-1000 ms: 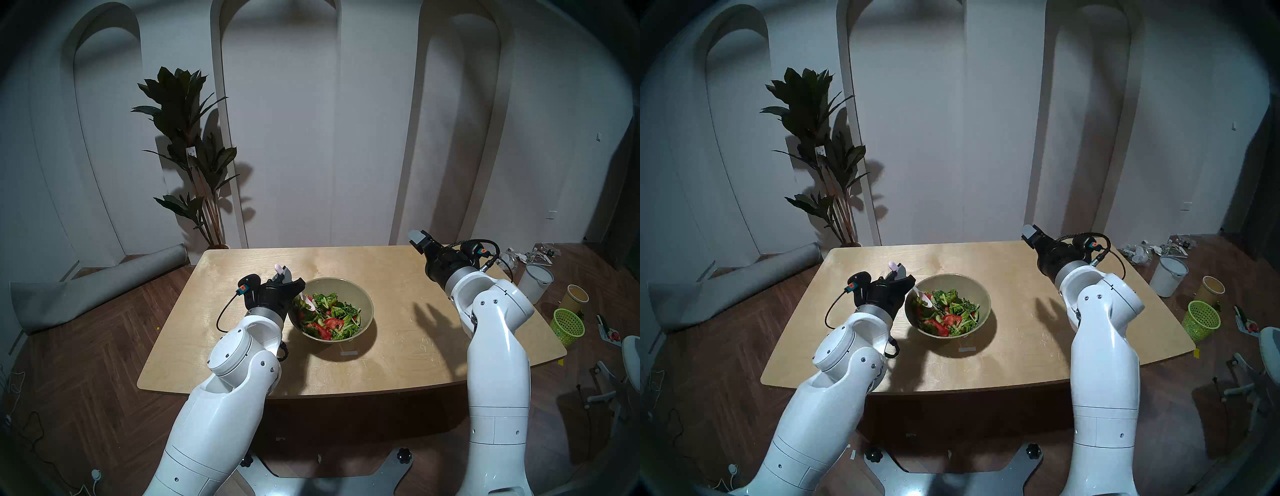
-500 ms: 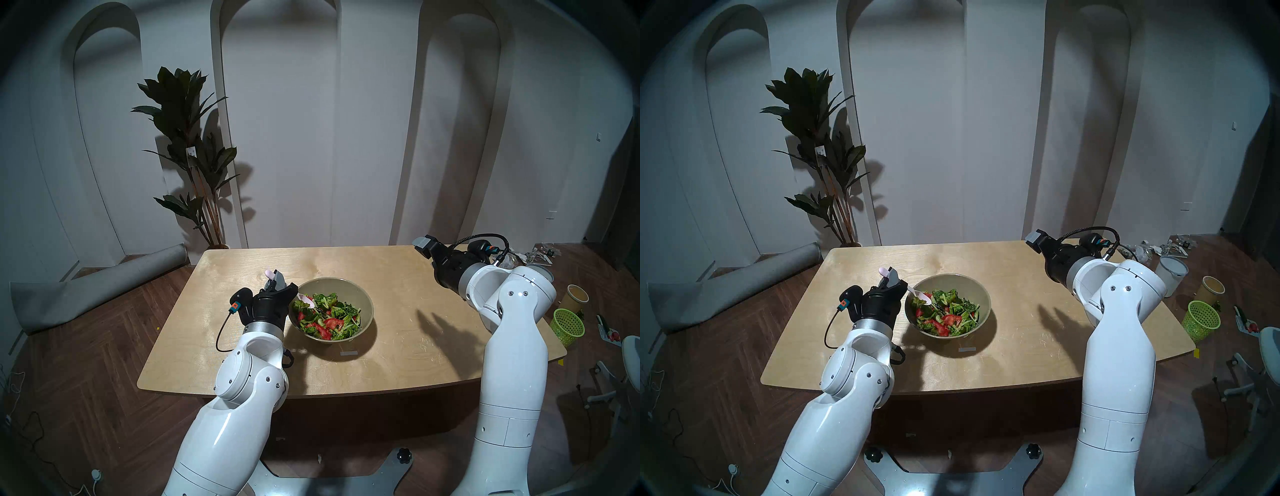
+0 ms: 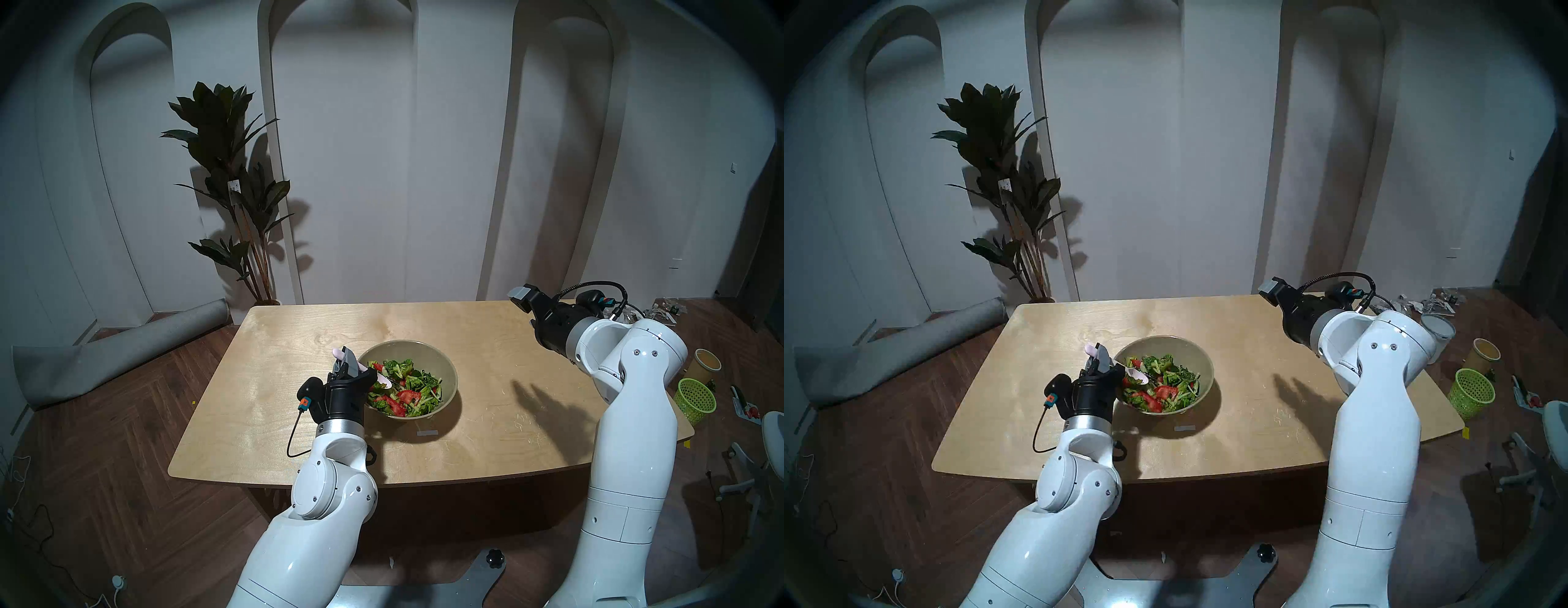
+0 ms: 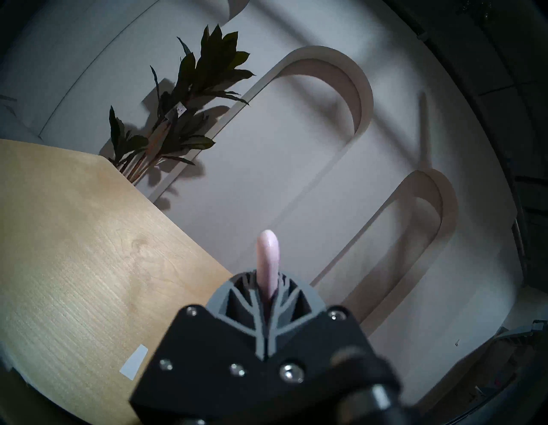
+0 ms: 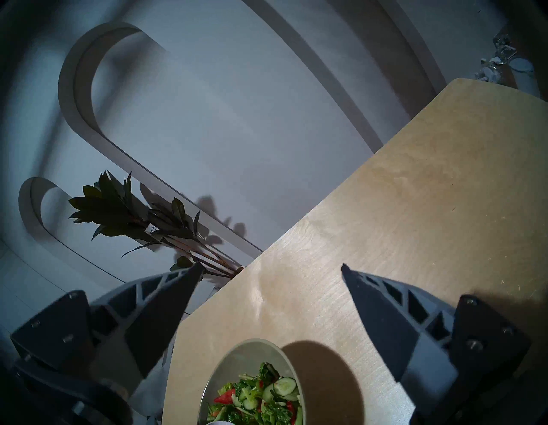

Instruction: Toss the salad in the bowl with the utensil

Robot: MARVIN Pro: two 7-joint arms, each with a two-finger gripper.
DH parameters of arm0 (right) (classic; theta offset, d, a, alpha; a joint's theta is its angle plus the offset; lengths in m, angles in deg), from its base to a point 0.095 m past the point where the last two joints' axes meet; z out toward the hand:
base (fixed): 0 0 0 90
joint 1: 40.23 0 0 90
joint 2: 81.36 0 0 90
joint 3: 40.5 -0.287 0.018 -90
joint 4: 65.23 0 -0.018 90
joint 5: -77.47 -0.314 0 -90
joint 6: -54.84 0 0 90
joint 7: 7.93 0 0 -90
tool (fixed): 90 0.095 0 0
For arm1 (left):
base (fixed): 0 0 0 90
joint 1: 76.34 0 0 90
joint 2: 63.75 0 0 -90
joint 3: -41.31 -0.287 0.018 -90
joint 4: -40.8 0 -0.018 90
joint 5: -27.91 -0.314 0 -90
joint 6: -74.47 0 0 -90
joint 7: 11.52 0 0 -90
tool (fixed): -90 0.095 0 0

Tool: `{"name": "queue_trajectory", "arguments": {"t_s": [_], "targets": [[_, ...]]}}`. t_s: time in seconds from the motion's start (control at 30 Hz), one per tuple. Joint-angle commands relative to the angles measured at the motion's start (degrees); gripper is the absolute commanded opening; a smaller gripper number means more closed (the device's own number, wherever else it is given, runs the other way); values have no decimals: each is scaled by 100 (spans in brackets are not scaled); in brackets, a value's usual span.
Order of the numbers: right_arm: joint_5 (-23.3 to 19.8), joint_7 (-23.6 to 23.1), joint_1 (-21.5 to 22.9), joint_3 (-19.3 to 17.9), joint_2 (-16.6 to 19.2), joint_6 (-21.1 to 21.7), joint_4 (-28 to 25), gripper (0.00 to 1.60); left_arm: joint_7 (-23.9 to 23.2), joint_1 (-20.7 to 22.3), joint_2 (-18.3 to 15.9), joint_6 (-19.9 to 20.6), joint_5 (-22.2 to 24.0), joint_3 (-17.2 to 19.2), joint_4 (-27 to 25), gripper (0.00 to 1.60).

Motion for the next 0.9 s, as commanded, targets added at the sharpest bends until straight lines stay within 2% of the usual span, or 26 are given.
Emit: {"name": "queue_trajectory", "arguments": {"t_s": [0.0, 0.2, 0.4, 0.57, 0.7, 0.77, 0.87], "targets": [[16, -516, -18, 57, 345, -92, 5, 160, 73, 386, 158, -349, -451, -51, 91, 0], [171, -1105, -157, 145, 563, -565, 138, 160, 132, 440, 46, -248, -678, -108, 77, 0], [372, -1631, -291, 301, 875, -1065, 300, 160, 219, 479, -24, -56, -677, -80, 27, 0], [538, -2084, -375, 415, 1100, -1514, 445, 160, 311, 511, -18, -74, -742, -50, 85, 0], [738, -2380, -411, 459, 1152, -1794, 538, 160, 314, 519, -28, -67, -746, -43, 111, 0], [923, -2704, -459, 514, 1240, -2111, 640, 160, 317, 516, -59, -42, -770, -41, 109, 0], [1079, -2800, -489, 554, 1250, -2323, 670, 160, 335, 498, -94, 13, -789, -42, 96, 0]]}}
